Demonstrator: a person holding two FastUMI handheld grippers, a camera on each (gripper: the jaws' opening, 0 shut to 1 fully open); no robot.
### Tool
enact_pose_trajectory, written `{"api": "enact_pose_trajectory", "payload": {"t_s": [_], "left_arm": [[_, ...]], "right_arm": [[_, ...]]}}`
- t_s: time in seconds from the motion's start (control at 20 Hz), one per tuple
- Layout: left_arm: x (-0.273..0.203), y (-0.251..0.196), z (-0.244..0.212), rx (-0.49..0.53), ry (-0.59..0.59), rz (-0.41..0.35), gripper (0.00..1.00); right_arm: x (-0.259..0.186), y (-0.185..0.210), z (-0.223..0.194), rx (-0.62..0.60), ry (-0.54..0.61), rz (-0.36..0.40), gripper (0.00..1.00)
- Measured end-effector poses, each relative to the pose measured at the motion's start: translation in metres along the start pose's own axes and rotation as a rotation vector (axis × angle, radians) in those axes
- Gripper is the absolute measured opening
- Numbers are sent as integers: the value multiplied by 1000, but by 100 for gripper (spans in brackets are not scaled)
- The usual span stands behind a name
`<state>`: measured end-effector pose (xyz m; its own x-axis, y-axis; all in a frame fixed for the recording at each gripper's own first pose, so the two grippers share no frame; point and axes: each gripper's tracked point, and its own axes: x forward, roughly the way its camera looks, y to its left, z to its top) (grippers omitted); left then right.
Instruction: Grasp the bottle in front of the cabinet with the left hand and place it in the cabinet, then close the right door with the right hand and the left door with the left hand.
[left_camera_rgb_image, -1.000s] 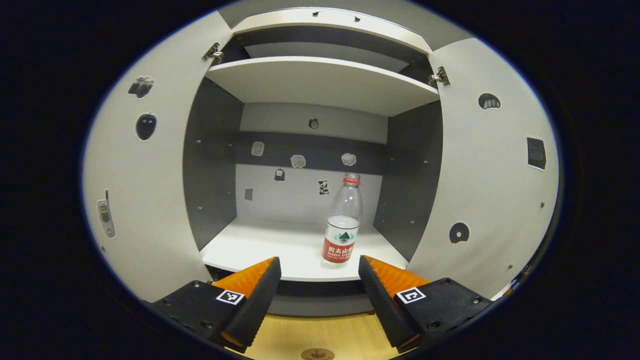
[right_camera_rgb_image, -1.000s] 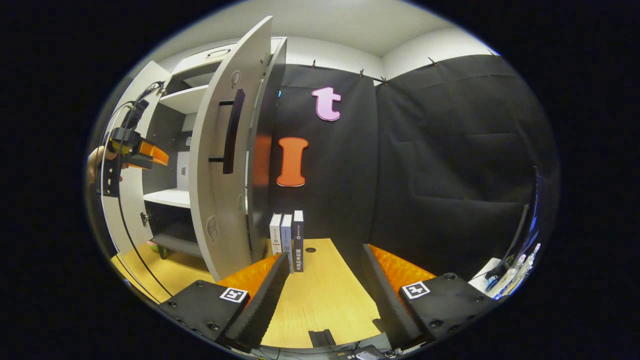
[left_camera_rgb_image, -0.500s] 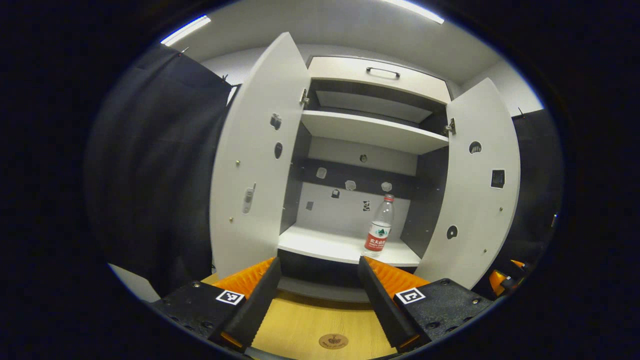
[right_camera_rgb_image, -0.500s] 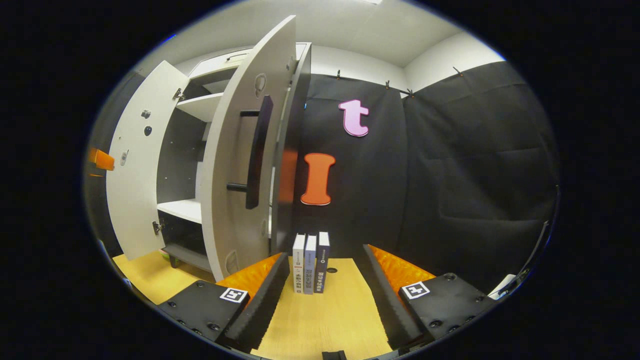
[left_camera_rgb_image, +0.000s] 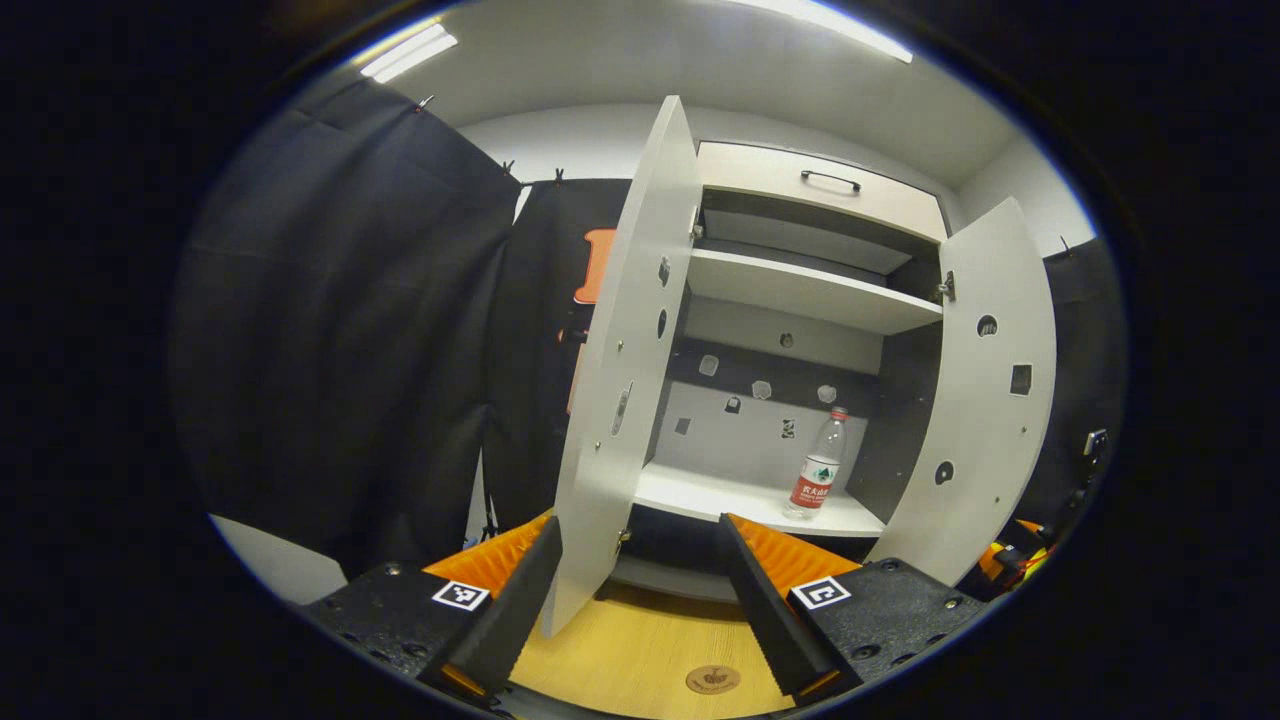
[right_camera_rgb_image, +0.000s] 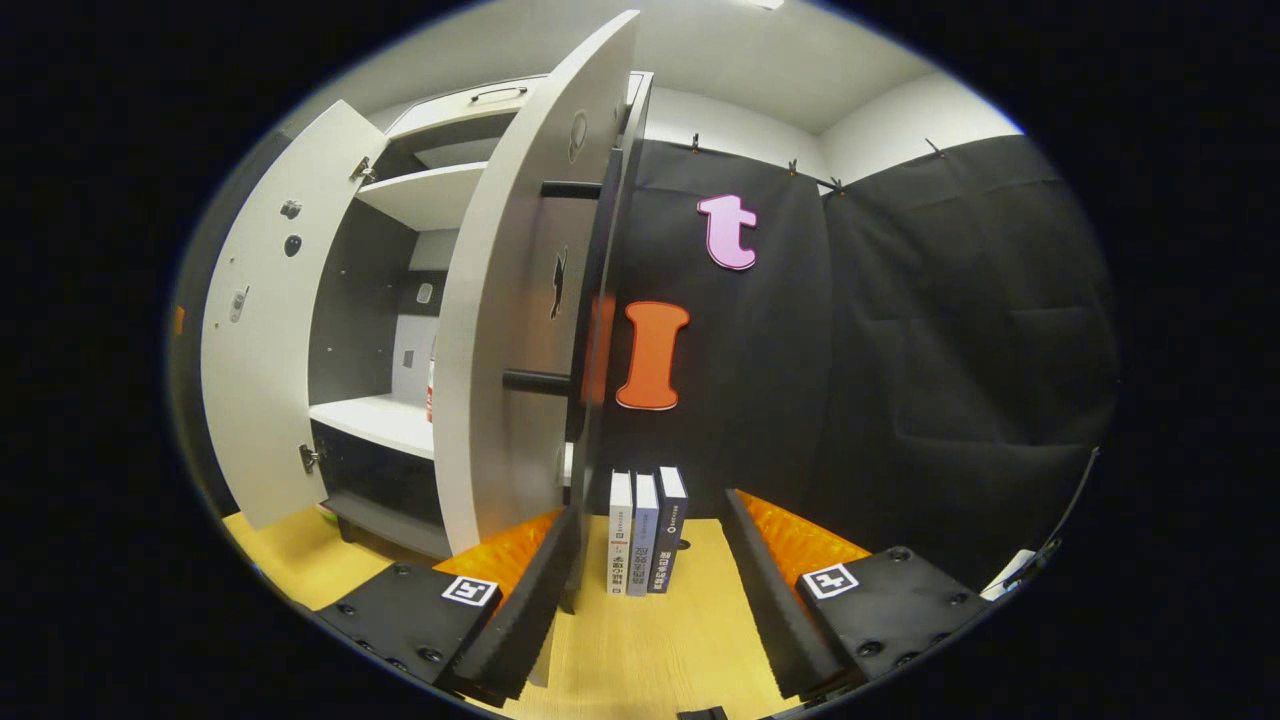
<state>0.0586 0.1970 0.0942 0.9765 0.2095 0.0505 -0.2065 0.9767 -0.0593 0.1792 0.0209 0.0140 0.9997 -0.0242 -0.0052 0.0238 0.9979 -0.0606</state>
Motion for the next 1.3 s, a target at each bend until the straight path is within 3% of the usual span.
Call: {"api": "enact_pose_trajectory", "payload": {"t_s": [0.45, 0.5, 0.6, 0.65, 0.7, 0.75, 0.9, 1.05, 1.3], "left_arm": [[54, -24, 12, 29, 7, -224, 95], [56, -23, 10, 29, 10, -239, 94], [58, -19, 4, 23, 30, -266, 95], [57, -16, 0, 25, 42, -280, 95], [56, -12, -1, 28, 47, -287, 95], [56, -7, -1, 31, 45, -294, 95], [58, 6, 1, 34, 33, -302, 95], [61, 19, 1, 39, 34, -305, 95], [58, 42, 6, 61, 15, -274, 95]], "right_arm": [[-14, 37, 0, 90, 18, -82, 94], [-17, 44, 2, 80, 12, -87, 87], [-18, 59, 4, 60, 7, -96, 87], [-18, 65, 3, 60, 7, -98, 94], [-18, 72, 3, 67, 9, -97, 94], [-17, 80, 2, 74, 11, -91, 87], [-13, 107, 3, 60, 15, -60, 94], [-3, 137, 5, 26, 7, -20, 94], [26, 179, 0, 83, 28, 47, 94]]}}
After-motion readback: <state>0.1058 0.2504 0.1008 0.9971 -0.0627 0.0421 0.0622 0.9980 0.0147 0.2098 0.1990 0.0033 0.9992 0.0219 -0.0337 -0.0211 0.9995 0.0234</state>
